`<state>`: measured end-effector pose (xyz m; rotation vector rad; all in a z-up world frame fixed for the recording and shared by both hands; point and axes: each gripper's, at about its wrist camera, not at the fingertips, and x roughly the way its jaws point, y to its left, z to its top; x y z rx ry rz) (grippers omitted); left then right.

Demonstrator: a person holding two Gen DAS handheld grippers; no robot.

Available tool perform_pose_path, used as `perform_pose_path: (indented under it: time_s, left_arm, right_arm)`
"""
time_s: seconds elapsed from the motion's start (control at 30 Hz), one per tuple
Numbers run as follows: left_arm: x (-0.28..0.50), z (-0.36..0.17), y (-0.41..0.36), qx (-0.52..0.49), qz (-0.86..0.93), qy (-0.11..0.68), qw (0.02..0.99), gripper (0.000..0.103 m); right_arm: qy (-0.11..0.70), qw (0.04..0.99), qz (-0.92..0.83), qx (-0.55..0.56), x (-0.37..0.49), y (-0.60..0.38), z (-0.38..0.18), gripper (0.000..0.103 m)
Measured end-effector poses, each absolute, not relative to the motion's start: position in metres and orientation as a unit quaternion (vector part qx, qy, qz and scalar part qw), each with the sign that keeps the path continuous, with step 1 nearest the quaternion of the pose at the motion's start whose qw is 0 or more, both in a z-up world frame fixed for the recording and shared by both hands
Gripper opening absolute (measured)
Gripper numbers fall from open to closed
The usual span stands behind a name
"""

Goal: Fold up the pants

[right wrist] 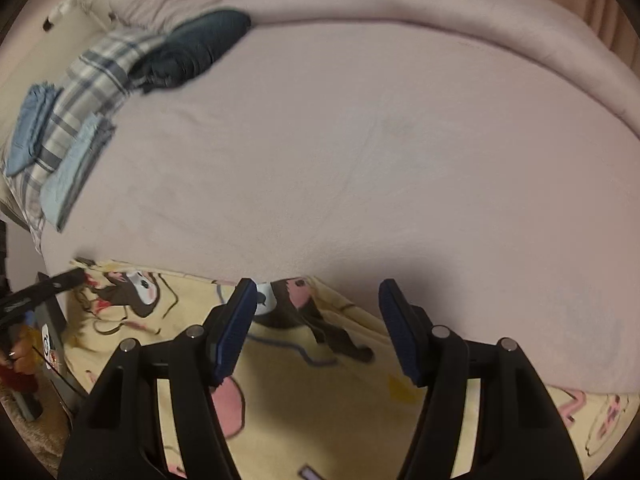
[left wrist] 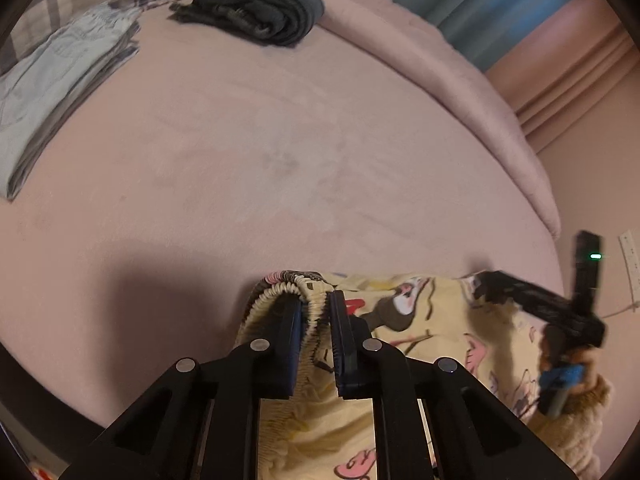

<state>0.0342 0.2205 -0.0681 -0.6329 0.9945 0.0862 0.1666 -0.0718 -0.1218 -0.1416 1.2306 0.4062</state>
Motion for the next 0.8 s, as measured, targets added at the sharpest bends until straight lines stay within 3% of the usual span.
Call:
perform_pose_path:
  time_s: [0.1,0.33,0.47,0.67,0.77,0.8]
  left_arm:
    - [0.04,-0.059,0.223,-0.304,0.032,0.457,0.835,0.011]
    - [0.066,-0.057,0.229,-0.284,0.023,0.461,0.841,0.011]
    - [0.085,-0.096,0.231,-0.256,0.046,0.514,0.818,0.011]
    - [0.077,-0.097,0.236,-0.278,0.03,0.5,0.819,0.012]
    - [0.065,-0.081,0.241,-0.291,0.037,0.489,0.821,0.018]
    - [0.058,-0.074,0.242,-0.285,0.049,0.483,0.826,0.024]
  right_arm:
    - [0.587,0.782,0.201,-0.056,0.172,-0.071,-0.128,0.008]
    - [0.549,0.813,0.191,-0.03,0.179,-0.079,-0.106,0.007]
    - [0.553,0.817,0.16,-0.034,0.193,-0.081,-0.126,0.004]
    - [0.557,0.814,0.16,-0.041,0.195,-0.078,-0.14,0.007]
    - [0.557,0.813,0.163,-0.039,0.192,-0.08,-0.127,0.01]
    - [0.553,0.816,0.165,-0.039,0.19,-0.081,-0.122,0.016]
